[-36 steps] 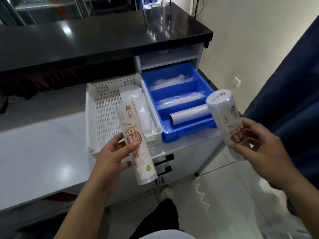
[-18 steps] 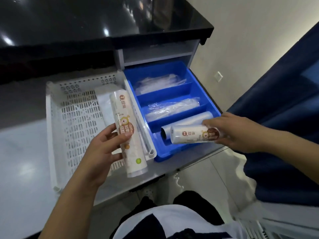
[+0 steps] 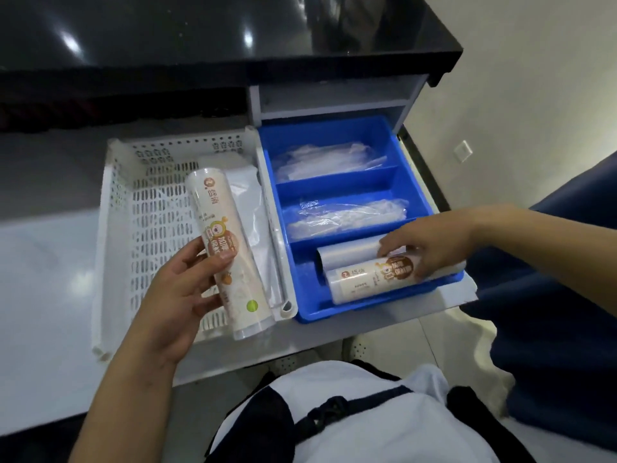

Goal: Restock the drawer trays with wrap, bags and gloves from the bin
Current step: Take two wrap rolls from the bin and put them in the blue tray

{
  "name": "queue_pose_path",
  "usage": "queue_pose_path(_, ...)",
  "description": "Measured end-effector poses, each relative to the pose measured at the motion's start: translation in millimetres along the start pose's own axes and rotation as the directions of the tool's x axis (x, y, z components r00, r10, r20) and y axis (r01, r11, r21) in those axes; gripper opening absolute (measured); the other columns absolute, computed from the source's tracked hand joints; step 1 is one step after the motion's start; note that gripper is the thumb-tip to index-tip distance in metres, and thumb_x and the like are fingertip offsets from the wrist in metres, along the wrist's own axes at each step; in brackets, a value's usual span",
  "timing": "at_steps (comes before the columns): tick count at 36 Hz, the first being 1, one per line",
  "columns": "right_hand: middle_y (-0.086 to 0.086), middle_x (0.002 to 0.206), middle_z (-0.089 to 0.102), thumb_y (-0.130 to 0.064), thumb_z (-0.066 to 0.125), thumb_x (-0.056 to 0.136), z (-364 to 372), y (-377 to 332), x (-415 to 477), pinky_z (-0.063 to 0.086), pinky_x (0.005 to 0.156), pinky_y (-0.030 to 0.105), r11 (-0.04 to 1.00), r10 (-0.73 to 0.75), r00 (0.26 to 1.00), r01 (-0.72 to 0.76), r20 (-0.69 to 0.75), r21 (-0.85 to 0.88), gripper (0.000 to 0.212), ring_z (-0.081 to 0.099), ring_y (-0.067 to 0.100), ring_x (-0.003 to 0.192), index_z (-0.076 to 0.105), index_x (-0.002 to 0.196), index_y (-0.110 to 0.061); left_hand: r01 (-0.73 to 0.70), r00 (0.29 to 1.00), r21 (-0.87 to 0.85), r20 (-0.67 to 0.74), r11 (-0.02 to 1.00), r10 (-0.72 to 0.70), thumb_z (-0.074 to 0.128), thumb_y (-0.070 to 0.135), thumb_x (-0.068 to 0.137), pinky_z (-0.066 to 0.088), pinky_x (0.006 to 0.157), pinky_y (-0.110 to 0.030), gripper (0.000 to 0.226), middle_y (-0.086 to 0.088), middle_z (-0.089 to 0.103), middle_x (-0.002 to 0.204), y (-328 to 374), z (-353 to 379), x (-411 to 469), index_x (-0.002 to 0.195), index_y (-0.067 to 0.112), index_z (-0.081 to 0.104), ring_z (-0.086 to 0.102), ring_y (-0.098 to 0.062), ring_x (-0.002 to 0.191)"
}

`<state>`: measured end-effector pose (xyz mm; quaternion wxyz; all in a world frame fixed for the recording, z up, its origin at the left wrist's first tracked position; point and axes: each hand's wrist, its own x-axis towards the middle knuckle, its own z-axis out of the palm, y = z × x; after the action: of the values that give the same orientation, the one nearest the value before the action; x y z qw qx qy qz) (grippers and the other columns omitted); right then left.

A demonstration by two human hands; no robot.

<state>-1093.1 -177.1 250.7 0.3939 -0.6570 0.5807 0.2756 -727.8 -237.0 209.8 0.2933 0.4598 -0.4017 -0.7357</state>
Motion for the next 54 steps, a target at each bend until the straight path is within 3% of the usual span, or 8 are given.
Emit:
queue_pose_path(9,-0.018,0.155,0.024,-0.043,0.069,0.087,19.7,22.0,4.3,0.038,0.112,0.031,0.988,-0.134,0.987,0.140,-0.089,0.061,0.057,0.032,0.008,0.137,0.043,0.137,-0.049,-0.024,0.988,-0.028,-0.150,0.999,0.020,0.073,0.030,0.072,0.055,0.072,-0.035,0.043,0.002,0.074,0.110,-4.8,22.2,-13.7,0.115,0.025,0.072,0.071,-0.017,0.093)
queue_pose_path(14,-0.017,0.154,0.020,-0.038,0.067,0.088,35.4,24.7,10.6,0.039,0.099,0.019,0.981,-0.165,0.971,0.180,-0.176,0.074,0.053,0.040,0.011,0.129,0.048,0.137,-0.041,-0.008,0.981,-0.006,-0.194,1.000,0.006,0.073,0.030,0.071,0.056,0.066,-0.031,0.044,0.004,0.075,0.104,-4.0,40.4,-17.1,0.114,0.025,0.071,0.072,-0.016,0.091)
queue_pose_path(22,-0.008,0.165,-0.002,-0.034,0.054,0.092,53.3,18.7,13.0,0.046,0.098,0.033,0.991,-0.107,0.959,0.126,-0.263,0.054,0.039,0.053,0.023,0.122,0.054,0.131,-0.033,-0.016,0.979,0.026,-0.200,1.000,0.021,0.075,0.030,0.072,0.057,0.060,-0.024,0.047,0.001,0.074,0.110,3.8,63.5,-17.7,0.118,0.023,0.070,0.073,-0.015,0.094)
queue_pose_path(31,-0.008,0.166,0.003,-0.021,0.057,0.092,72.3,17.0,12.1,0.048,0.100,0.034,0.996,-0.058,0.915,0.083,-0.398,0.045,0.037,0.058,0.023,0.116,0.061,0.127,-0.033,-0.056,0.982,0.171,-0.169,0.984,0.085,0.078,0.031,0.069,0.060,0.066,-0.029,0.051,0.001,0.074,0.110,15.3,85.2,-9.8,0.119,0.025,0.070,0.073,-0.019,0.101)
queue_pose_path(39,-0.016,0.160,0.025,-0.023,0.052,0.095,69.3,32.4,-11.1,0.045,0.103,0.034,0.944,-0.010,0.851,0.181,-0.525,0.276,0.039,0.050,0.016,0.127,0.060,0.130,-0.037,-0.101,0.989,0.491,-0.040,0.865,0.139,0.083,0.044,0.057,0.059,0.072,-0.031,0.067,0.010,0.074,0.111,33.0,116.2,6.0,0.122,0.042,0.065,0.072,-0.012,0.098)
queue_pose_path(44,-0.021,0.139,0.051,-0.020,0.057,0.095,74.1,63.2,-38.3,0.052,0.095,0.030,0.670,0.294,0.651,0.382,-0.700,0.637,0.032,0.052,0.001,0.121,0.064,0.121,-0.037,-0.200,0.980,0.718,0.150,0.667,0.133,0.086,0.044,0.061,0.057,0.077,-0.033,0.068,0.022,0.067,0.106,37.2,148.5,21.7,0.116,0.065,0.054,0.067,0.001,0.094)
queue_pose_path(48,-0.012,0.123,0.065,-0.018,0.059,0.093,90.5,78.9,-49.6,0.055,0.089,0.033,0.522,0.531,0.467,0.477,-0.707,0.707,0.032,0.061,0.004,0.111,0.066,0.119,-0.036,-0.289,0.954,0.883,0.296,0.370,0.038,0.078,0.049,0.065,0.057,0.082,-0.039,0.073,0.026,0.062,0.109,24.7,187.2,38.4,0.127,0.062,0.043,0.064,-0.002,0.096)
queue_pose_path(54,-0.015,0.128,0.061,-0.025,0.062,0.093,119.2,76.0,-46.9,0.052,0.092,0.029,0.468,0.548,0.526,0.451,-0.650,0.760,0.042,0.057,0.003,0.117,0.057,0.129,-0.046,-0.453,0.891,0.881,0.454,-0.136,-0.023,0.066,0.052,0.084,0.038,0.073,-0.033,0.065,0.016,0.061,0.134,-14.1,225.4,58.4,0.139,0.054,0.031,0.059,-0.017,0.114)
